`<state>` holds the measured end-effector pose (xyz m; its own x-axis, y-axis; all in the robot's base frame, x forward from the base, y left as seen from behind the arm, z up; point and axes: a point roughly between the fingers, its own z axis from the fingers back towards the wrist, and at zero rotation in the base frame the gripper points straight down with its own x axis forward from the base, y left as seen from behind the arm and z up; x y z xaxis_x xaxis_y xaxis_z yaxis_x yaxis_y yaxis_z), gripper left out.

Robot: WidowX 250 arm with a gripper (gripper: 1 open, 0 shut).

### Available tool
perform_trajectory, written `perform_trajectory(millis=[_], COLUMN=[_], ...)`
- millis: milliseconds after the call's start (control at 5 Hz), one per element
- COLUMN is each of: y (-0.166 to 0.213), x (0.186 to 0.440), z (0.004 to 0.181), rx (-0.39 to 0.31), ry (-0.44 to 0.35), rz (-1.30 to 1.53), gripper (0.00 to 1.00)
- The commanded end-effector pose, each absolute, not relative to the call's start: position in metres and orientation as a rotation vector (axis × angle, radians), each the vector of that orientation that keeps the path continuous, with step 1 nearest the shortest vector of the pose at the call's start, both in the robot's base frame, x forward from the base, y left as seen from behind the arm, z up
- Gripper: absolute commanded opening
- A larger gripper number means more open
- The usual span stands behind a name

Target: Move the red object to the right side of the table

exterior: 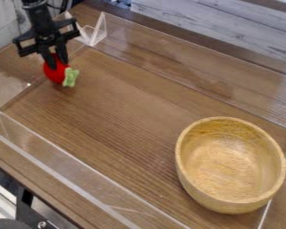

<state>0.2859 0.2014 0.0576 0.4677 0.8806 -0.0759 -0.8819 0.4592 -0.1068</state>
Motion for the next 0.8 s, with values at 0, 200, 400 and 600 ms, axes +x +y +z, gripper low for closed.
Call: perform_trajectory(millis=[0,200,400,600], y=[0.197,0.176,0.148,0.127], x=[0.299,0.312,0.327,0.335], z=[0.113,0.126,0.130,0.128], rx=[-0.148,-0.169,-0.187,-0.189], ry=[-0.090,-0.075,-0.056,-0.045], rz=[1.102,1.009,0.913,0.844], gripper=[0.00,0.00,0.00,0.00])
